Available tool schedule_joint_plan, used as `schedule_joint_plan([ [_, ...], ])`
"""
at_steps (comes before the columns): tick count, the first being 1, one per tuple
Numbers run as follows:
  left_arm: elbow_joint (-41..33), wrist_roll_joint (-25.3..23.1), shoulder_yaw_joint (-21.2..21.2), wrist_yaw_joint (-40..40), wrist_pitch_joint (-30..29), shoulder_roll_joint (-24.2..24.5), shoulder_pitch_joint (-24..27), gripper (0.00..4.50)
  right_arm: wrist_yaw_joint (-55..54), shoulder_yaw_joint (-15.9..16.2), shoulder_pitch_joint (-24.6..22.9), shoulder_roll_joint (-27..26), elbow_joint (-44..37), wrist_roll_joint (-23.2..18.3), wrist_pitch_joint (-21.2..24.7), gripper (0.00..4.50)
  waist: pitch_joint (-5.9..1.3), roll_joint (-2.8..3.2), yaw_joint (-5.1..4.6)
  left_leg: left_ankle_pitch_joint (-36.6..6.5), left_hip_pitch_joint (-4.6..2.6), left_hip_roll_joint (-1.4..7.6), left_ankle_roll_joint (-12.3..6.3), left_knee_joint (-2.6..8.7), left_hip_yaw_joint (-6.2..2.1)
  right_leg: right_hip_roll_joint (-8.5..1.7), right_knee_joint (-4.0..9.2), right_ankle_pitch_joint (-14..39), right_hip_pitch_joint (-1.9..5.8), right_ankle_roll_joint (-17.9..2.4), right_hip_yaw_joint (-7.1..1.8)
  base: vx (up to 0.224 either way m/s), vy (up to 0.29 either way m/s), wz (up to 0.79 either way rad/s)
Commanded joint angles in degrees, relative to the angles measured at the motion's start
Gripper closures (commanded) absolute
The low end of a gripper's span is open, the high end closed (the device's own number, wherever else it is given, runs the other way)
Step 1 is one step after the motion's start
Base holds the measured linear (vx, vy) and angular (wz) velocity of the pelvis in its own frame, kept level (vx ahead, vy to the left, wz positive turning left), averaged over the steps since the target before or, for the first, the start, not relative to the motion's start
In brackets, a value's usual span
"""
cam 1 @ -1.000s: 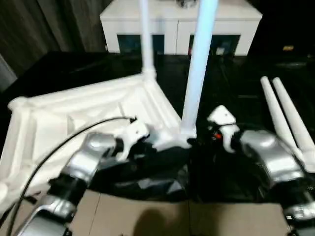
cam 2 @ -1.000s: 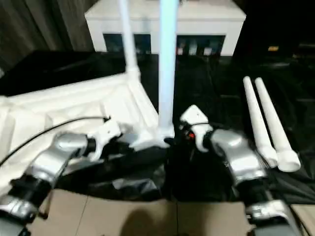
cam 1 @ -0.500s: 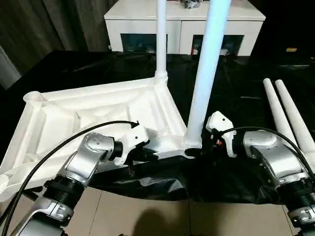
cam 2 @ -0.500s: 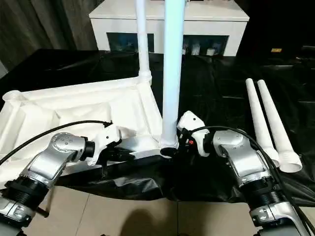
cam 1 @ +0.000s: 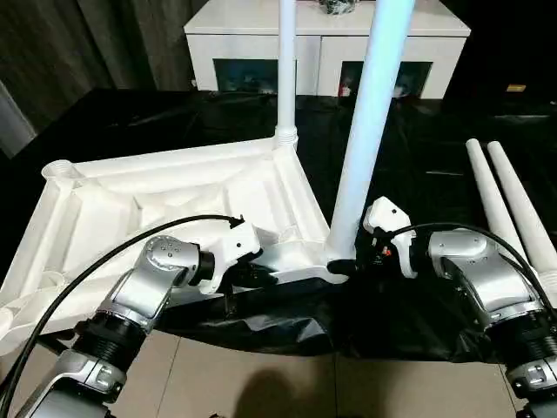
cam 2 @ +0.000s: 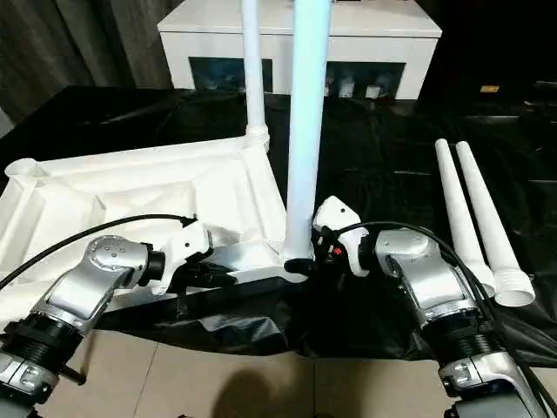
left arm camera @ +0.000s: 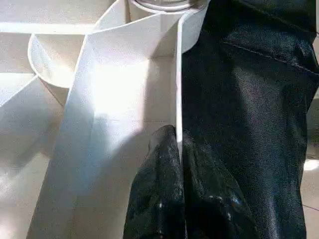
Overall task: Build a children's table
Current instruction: Rotate leg to tighten
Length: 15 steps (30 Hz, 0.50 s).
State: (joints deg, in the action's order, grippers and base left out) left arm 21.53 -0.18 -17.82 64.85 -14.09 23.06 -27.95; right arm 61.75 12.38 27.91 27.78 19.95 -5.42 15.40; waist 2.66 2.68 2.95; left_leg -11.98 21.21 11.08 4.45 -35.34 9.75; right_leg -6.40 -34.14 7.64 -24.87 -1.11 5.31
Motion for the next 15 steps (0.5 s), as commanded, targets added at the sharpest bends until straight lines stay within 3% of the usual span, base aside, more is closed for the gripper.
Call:
schedule_joint_plan([
  [1, -3.2, 2.1, 0.2, 1.4, 1.1, -0.7, -0.6, 4.5, -0.1, 0.6, 0.4, -1.4, 0.7, -0.9, 0.0, 1.78, -4.1, -1.11, -0.04, -8.6, 0.06, 1.33, -5.56, 4.2, 0.07, -1.66, 3.73, 17.7, 4.03, -10.9, -2.13, 0.0, 0.0, 0.0],
  [4, -3.0, 2.3, 0.3, 1.2, 1.1, -0.8, -0.6, 4.5, -2.1, -0.2, 0.4, -2.6, 1.5, -0.9, 0.1, 1.78, -4.08, -1.09, -0.23, -9.0, 0.09, 1.26, -5.07, 4.27, 0.03, -1.62, 3.85, 18.5, 4.07, -10.5, -2.08, 0.0, 0.0, 0.0],
  [8, 0.3, 3.4, 2.3, -3.4, 1.7, -5.2, -1.7, 4.5, -13.4, -2.9, 0.1, -9.3, 4.8, -0.4, 1.3, 1.78, -3.86, -1.28, -1.16, -10.6, 0.54, 1.03, -3.63, 4.59, -0.2, -1.55, 4.12, 21.6, 4.27, -9.2, -1.86, 0.0, 0.0, 0.0],
  [9, 1.0, 3.5, 2.5, -4.2, 1.8, -6.0, -2.0, 4.5, -15.1, -3.3, 0.0, -10.5, 5.0, -0.3, 1.6, 1.78, -3.85, -1.32, -1.26, -11.1, 0.24, 0.91, -3.12, 4.57, -0.16, -1.59, 4.46, 23.5, 4.06, -8.3, -1.9, 0.0, 0.0, 0.0],
  [12, 3.4, 3.7, 3.0, -6.9, 2.5, -8.9, -3.1, 4.5, -22.9, -5.1, 0.3, -15.8, 5.8, -0.2, 3.9, 1.78, -3.94, -1.22, -1.4, -11.0, 0.1, 0.84, -2.87, 4.54, -0.11, -1.62, 4.65, 24.2, 3.92, -7.9, -1.97, 0.0, 0.0, 0.0],
  [13, 3.9, 3.4, 2.8, -7.6, 2.9, -9.6, -3.4, 4.5, -25.9, -5.6, 0.5, -17.5, 6.1, 0.1, 4.6, 1.78, -3.91, -0.94, -1.48, -10.7, 0.19, 0.83, -2.71, 4.6, -0.16, -1.62, 4.62, 23.9, 3.9, -7.7, -2.01, 0.0, 0.0, 0.0],
  [15, 5.2, 2.5, 2.4, -10.0, 3.1, -11.3, -4.2, 4.5, -33.6, -6.7, 1.1, -21.1, 7.5, 1.3, 6.0, 1.8, -3.91, -1.05, -1.67, -11.6, 0.0, 0.83, -2.5, 4.7, -0.17, -1.54, 4.77, 24.3, 3.8, -7.5, -1.93, 0.0, 0.0, 0.0],
])
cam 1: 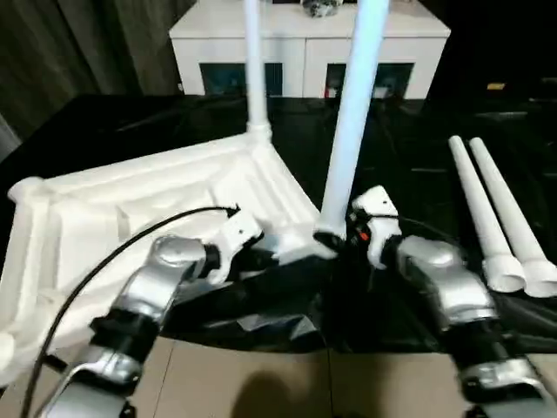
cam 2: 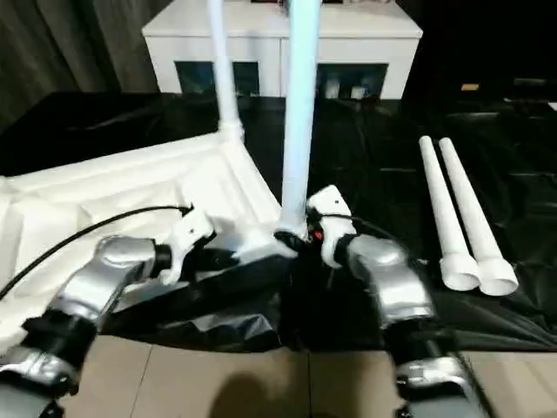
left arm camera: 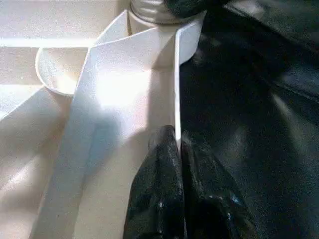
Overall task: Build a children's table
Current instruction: Rotate leg to tighten
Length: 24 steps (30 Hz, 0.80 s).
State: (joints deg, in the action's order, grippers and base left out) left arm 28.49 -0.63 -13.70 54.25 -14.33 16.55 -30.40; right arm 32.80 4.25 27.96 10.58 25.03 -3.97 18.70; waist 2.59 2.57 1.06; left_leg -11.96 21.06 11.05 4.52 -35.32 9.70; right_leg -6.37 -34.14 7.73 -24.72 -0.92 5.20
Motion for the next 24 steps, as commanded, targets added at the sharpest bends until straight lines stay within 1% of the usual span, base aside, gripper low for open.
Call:
schedule_joint_plan([
  [1, -1.1, 2.4, -1.9, -0.8, 3.3, -5.8, -2.2, 4.5, -9.0, 1.1, 1.5, -5.8, 3.4, 1.0, 3.1, 1.8, -3.69, -0.79, -0.09, -12.0, 0.15, 0.8, -2.06, 4.79, -0.13, -1.56, 4.92, 25.0, 3.45, -7.5, -1.83, 0.0, 0.0, 0.0],
  [2, -0.3, 1.8, -2.1, -2.0, 3.5, -6.6, -2.5, 4.5, -12.6, 1.1, 1.8, -7.3, 4.3, 2.1, 3.0, 1.81, -3.72, -0.36, -0.19, -12.4, 0.04, 0.77, -1.57, 4.81, -0.23, -1.58, 4.9, 25.5, 3.42, -7.4, -1.79, 0.0, 0.0, 0.0],
  [3, 0.2, 1.3, -2.3, -3.2, 3.5, -7.3, -2.8, 4.5, -15.1, 0.9, 2.0, -8.6, 5.0, 2.5, 2.8, 1.81, -3.76, -0.54, -0.4, -13.2, -0.12, 0.72, -1.2, 4.82, -0.22, -1.51, 5.14, 26.0, 3.35, -7.1, -1.7, 0.0, 0.0, 0.0],
  [4, 0.9, 0.7, -2.3, -4.3, 3.7, -8.0, -3.1, 4.5, -17.6, 0.4, 2.3, -9.9, 5.6, 2.9, 2.7, 1.81, -3.7, -0.5, -0.55, -13.9, -0.22, 0.77, -1.09, 4.88, -0.2, -1.6, 5.23, 26.0, 3.22, -7.1, -1.79, 0.0, 0.0, 0.0],
  [5, 1.8, 0.3, -2.2, -5.8, 3.6, -9.3, -3.5, 4.5, -21.7, -0.7, 2.9, -12.2, 6.8, 2.9, 2.6, 1.81, -3.55, -0.27, -0.83, -15.3, -0.21, 0.75, -0.99, 5.03, -0.29, -1.53, 5.34, 27.0, 3.18, -6.8, -1.66, 0.0, 0.0, 0.0],
  [6, 1.9, 0.2, -2.2, -6.0, 3.6, -9.4, -3.5, 4.5, -22.0, -0.8, 2.9, -12.5, 6.9, 2.9, 2.6, 1.81, -3.52, -0.35, -0.99, -15.9, -0.1, 0.66, -1.01, 5.06, -0.34, -1.53, 5.42, 27.7, 3.26, -6.5, -1.58, 0.0, 0.0, 0.0],
  [7, 2.0, 0.2, -2.6, -5.3, 3.2, -10.2, -3.5, 4.5, -22.5, 0.1, 3.7, -14.0, 7.4, 3.8, 2.6, 1.81, -3.57, -0.28, -1.02, -17.0, -0.38, 0.67, -1.08, 5.07, -0.42, -1.61, 5.62, 28.9, 3.19, -6.0, -1.52, 0.0, 0.0, 0.0],
  [9, 1.9, 0.0, -3.0, -4.9, 2.7, -10.4, -3.4, 4.5, -22.3, 1.1, 4.2, -14.3, 7.4, 4.8, 1.9, 1.81, -3.46, -0.22, -1.15, -18.1, -0.37, 0.71, -1.16, 5.17, -0.47, -1.58, 5.78, 29.3, 3.18, -5.6, -1.51, 0.0, 0.0, 0.0],
  [10, 1.9, -0.1, -3.2, -4.7, 2.4, -10.3, -3.4, 4.5, -21.6, 1.1, 4.4, -14.4, 7.2, 4.5, 1.5, 1.81, -3.43, -0.38, -1.16, -18.4, -0.38, 0.74, -1.23, 5.21, -0.49, -1.61, 5.82, 29.6, 3.19, -5.5, -1.49, 0.0, 0.0, 0.0],
  [11, 1.8, -0.2, -3.5, -4.4, 2.1, -10.1, -3.3, 4.5, -20.8, 0.9, 4.4, -14.3, 6.8, 3.9, 1.1, 1.81, -3.46, -0.18, -1.13, -18.6, -0.45, 0.84, -1.31, 5.35, -0.6, -1.71, 5.8, 29.1, 3.26, -5.5, -1.52, 0.0, 0.0, 0.0],
  [12, 1.9, -0.5, -3.6, -4.2, 1.9, -10.0, -3.3, 4.5, -20.7, 0.4, 4.4, -14.4, 6.3, 3.6, 0.9, 1.46, -3.49, -0.3, -1.17, -18.6, -0.43, 0.83, -1.36, 5.35, -0.58, -1.7, 5.82, 28.7, 3.33, -5.6, -1.5, 0.0, 0.0, 0.0],
  [13, 2.1, -0.7, -3.6, -4.2, 1.8, -10.0, -3.3, 4.5, -21.1, 0.1, 4.5, -14.5, 6.1, 3.5, 0.8, 1.11, -3.55, -0.23, -1.14, -18.1, -0.41, 0.87, -1.47, 5.44, -0.6, -1.72, 5.72, 27.8, 3.46, -5.8, -1.51, 0.0, 0.0, 0.0],
  [15, 2.0, -1.1, -3.6, -3.7, 1.8, -9.0, -2.9, 4.5, -20.2, -0.5, 4.0, -13.2, 4.1, 2.9, 0.8, 1.09, -3.67, -0.74, -1.09, -16.7, -0.29, 0.93, -1.77, 5.5, -0.55, -1.76, 5.56, 26.1, 3.67, -6.3, -1.58, 0.0, 0.0, 0.0],
  [16, 1.6, -1.1, -3.3, -3.3, 1.8, -8.0, -2.6, 4.5, -17.9, 0.5, 3.7, -10.8, 2.4, 3.7, 0.5, 0.99, -3.73, -0.6, -0.88, -15.7, -0.33, 0.98, -2.11, 5.47, -0.48, -1.8, 5.42, 24.8, 3.7, -6.8, -1.7, 0.0, 0.0, 0.0],
  [18, 1.4, -1.1, -2.9, -2.9, 1.9, -7.5, -2.3, 4.5, -15.7, 1.7, 3.6, -9.2, 1.5, 4.4, 0.5, 0.7, -3.77, -0.57, -0.7, -14.4, -0.32, 1.03, -2.55, 5.36, -0.3, -1.75, 5.18, 22.4, 3.73, -7.8, -1.83, 0.0, 0.0, 0.0],
  [19, 1.2, -1.2, -2.9, -2.6, 1.9, -7.1, -2.2, 4.5, -14.2, 2.1, 3.5, -8.3, 1.0, 4.6, 0.9, 0.66, -3.84, -0.93, -0.65, -13.2, -0.15, 1.02, -3.05, 5.26, -0.16, -1.74, 4.96, 20.6, 3.95, -8.5, -1.89, 0.0, 0.0, 0.0],
  [20, 0.8, -1.2, -2.9, -1.8, 2.0, -6.4, -1.9, 4.5, -11.3, 2.9, 3.3, -6.4, 0.0, 4.8, 1.2, 0.63, -3.99, -0.83, -0.49, -11.5, -0.08, 1.03, -3.62, 5.11, -0.12, -1.86, 4.65, 18.9, 4.12, -9.2, -1.97, 0.0, 0.0, 0.0],
  [21, 0.7, -1.2, -2.9, -1.6, 2.1, -6.2, -1.8, 4.5, -10.5, 3.1, 3.2, -5.9, -0.3, 4.9, 1.3, 0.63, -3.97, -0.88, -0.42, -10.8, -0.02, 1.02, -3.93, 5.06, -0.06, -1.82, 4.58, 18.2, 4.16, -9.5, -1.96, 0.0, 0.0, 0.0],
  [22, -0.1, -0.8, -2.9, -0.2, 2.4, -5.2, -1.3, 4.5, -5.9, 4.0, 2.6, -3.1, -2.0, 4.4, 1.4, 0.63, -4.05, -0.88, -0.23, -9.5, -0.09, 1.08, -4.54, 4.93, 0.01, -1.87, 4.41, 16.8, 4.21, -10.1, -1.98, 0.0, 0.0, 0.0],
  [23, -1.1, -0.4, -3.0, 1.3, 2.6, -4.2, -0.7, 4.5, -1.1, 4.8, 1.8, -0.2, -3.9, 3.5, 1.5, 0.63, -4.13, -0.69, 0.03, -8.6, -0.24, 1.12, -5.38, 4.73, 0.17, -1.8, 4.27, 15.1, 4.27, -10.6, -2.03, 0.0, 0.0, 0.0],
  [24, -1.7, -0.2, -3.1, 2.3, 2.8, -3.5, -0.4, 4.5, 2.2, 5.4, 1.2, 1.9, -5.2, 3.0, 1.0, 0.63, -4.16, -0.73, 0.2, -8.0, -0.26, 1.2, -5.87, 4.67, 0.22, -1.83, 4.16, 14.2, 4.27, -10.9, -2.08, 0.0, 0.0, 0.0],
])
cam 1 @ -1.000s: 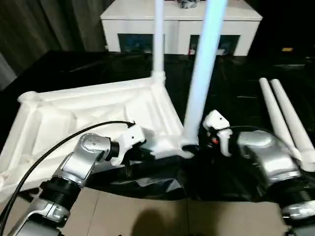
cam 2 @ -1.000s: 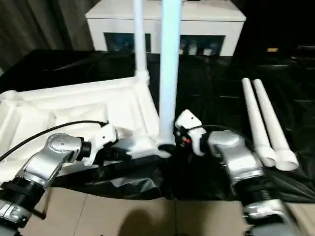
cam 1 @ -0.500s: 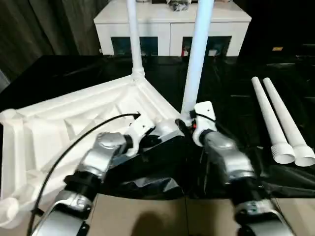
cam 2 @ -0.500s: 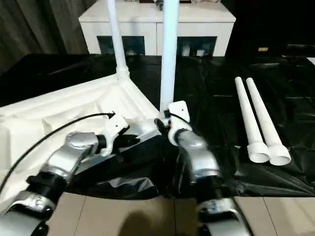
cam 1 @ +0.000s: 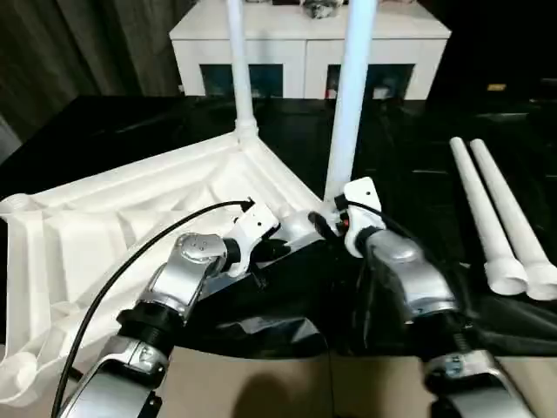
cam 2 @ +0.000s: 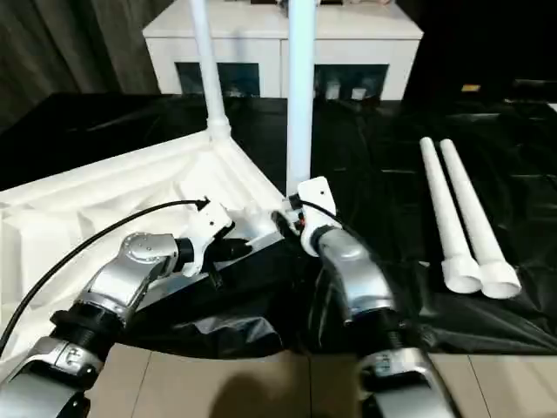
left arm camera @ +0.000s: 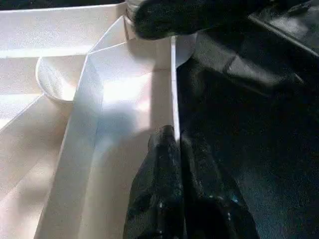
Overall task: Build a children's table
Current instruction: Rotate leg to tighten
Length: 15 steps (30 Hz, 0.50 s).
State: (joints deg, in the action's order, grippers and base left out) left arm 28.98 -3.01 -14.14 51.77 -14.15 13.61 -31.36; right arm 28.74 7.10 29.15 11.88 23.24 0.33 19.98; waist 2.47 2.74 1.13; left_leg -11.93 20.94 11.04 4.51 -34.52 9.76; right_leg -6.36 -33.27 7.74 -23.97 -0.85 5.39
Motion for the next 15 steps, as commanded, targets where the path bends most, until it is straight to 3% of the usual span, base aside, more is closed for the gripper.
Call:
schedule_joint_plan([
  [1, -2.5, 2.2, -2.8, 5.3, 2.8, -0.1, 0.8, 4.5, 7.9, 2.9, -0.3, 1.7, -4.0, -1.4, -0.7, 0.63, -4.08, -0.92, 0.4, -6.7, 0.02, 1.36, -6.74, 3.81, 0.14, -1.85, 2.92, 12.4, 3.64, -11.6, -2.31, 0.0, 0.0, 0.0],
  [9, -6.6, 2.7, -4.0, 14.4, 5.4, 6.7, 3.1, 4.5, 24.6, 3.9, -3.6, 13.9, -9.5, -4.5, -3.7, 0.63, -4.17, -0.55, 1.29, -6.9, -0.44, 1.64, -7.52, 3.71, 0.21, -1.6, 2.25, 8.0, 3.55, -14.3, -2.36, 0.0, 0.0, 0.0],
  [15, -8.5, 4.0, -4.0, 17.3, 4.8, 8.9, 3.4, 4.5, 29.2, 4.7, -4.4, 16.1, -10.4, -5.3, -4.3, 0.63, -3.87, -0.9, 1.26, -9.5, -0.05, 1.64, -6.01, 3.96, 0.14, -1.81, 2.62, 12.6, 3.72, -13.4, -2.36, 0.0, 0.0, 0.0],
])
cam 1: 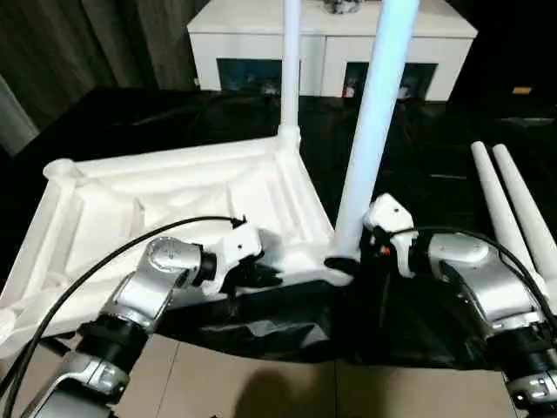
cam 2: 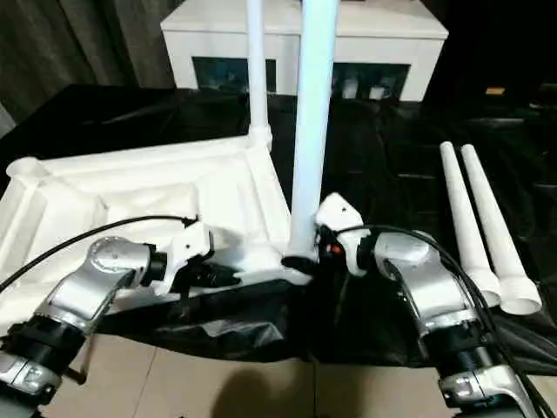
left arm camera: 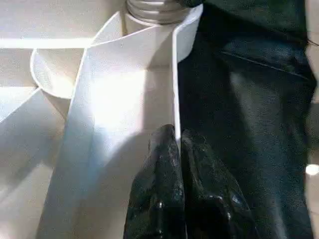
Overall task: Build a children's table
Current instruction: Rotate leg to tighten
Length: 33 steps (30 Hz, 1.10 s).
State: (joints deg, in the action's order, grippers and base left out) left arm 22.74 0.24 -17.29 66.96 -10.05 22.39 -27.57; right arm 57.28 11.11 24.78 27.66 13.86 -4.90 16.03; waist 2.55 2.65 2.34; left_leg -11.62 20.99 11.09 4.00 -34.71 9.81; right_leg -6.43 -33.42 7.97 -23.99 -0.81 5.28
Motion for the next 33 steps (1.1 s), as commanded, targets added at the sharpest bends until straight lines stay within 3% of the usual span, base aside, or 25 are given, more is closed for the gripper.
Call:
schedule_joint_plan([
  [1, -2.3, 0.8, -0.8, 2.3, 0.7, 0.2, -0.4, 4.5, 1.0, 0.9, -0.1, 0.4, -1.0, -0.1, -0.4, 0.63, -3.93, -0.86, 0.03, -10.0, -0.18, 1.53, -5.19, 4.14, 0.11, -1.73, 2.93, 13.3, 3.7, -13.1, -2.28, 0.0, 0.0, 0.0],
  [10, -1.8, 1.1, -0.9, 2.1, 0.7, 0.4, -0.7, 4.5, 3.1, 2.7, -0.1, 0.9, 1.2, 0.7, -1.1, 0.63, -3.99, -0.84, 0.0, -9.1, -0.08, 1.51, -4.92, 4.08, 0.03, -1.72, 2.92, 13.8, 3.67, -12.6, -2.26, 0.0, 0.0, 0.0],
  [22, -1.5, 1.2, -0.9, 2.4, 0.5, 0.5, -0.8, 4.5, 3.2, 2.3, -0.4, -0.3, 1.8, -0.5, -0.5, 1.72, -4.04, -0.82, -0.05, -8.9, -0.08, 1.51, -5.15, 4.01, 0.04, -1.66, 2.79, 12.9, 3.75, -13.1, -2.21, 0.0, 0.0, 0.0],
  [28, -0.8, 1.0, -0.7, 1.5, 0.5, -0.1, -1.0, 4.5, -0.8, -0.4, -0.2, -3.4, 4.2, -2.2, 1.1, 1.78, -4.01, -0.64, -0.18, -9.1, -0.1, 1.46, -4.82, 4.04, 0.05, -1.63, 2.89, 13.3, 3.62, -13.1, -2.21, 0.0, 0.0, 0.0],
  [30, 1.3, 0.1, -0.4, -1.3, 0.5, -1.4, -1.7, 4.5, -7.4, -2.3, 1.0, -6.7, 7.9, -1.5, 2.1, 1.78, -3.85, -0.71, -0.42, -10.5, -0.01, 1.33, -3.99, 4.16, 0.0, -1.66, 3.14, 15.3, 3.63, -12.6, -2.14, 0.0, 0.0, 0.0],
  [33, 5.8, -1.3, 0.5, -7.7, 0.8, -4.9, -3.8, 4.5, -17.5, -4.5, 1.8, -12.0, 11.4, -0.6, 3.6, 1.78, -3.61, -0.76, -1.02, -14.1, -0.31, 1.06, -1.67, 4.36, -0.11, -1.6, 3.95, 22.0, 3.28, -10.3, -2.04, 0.0, 0.0, 0.0],
])
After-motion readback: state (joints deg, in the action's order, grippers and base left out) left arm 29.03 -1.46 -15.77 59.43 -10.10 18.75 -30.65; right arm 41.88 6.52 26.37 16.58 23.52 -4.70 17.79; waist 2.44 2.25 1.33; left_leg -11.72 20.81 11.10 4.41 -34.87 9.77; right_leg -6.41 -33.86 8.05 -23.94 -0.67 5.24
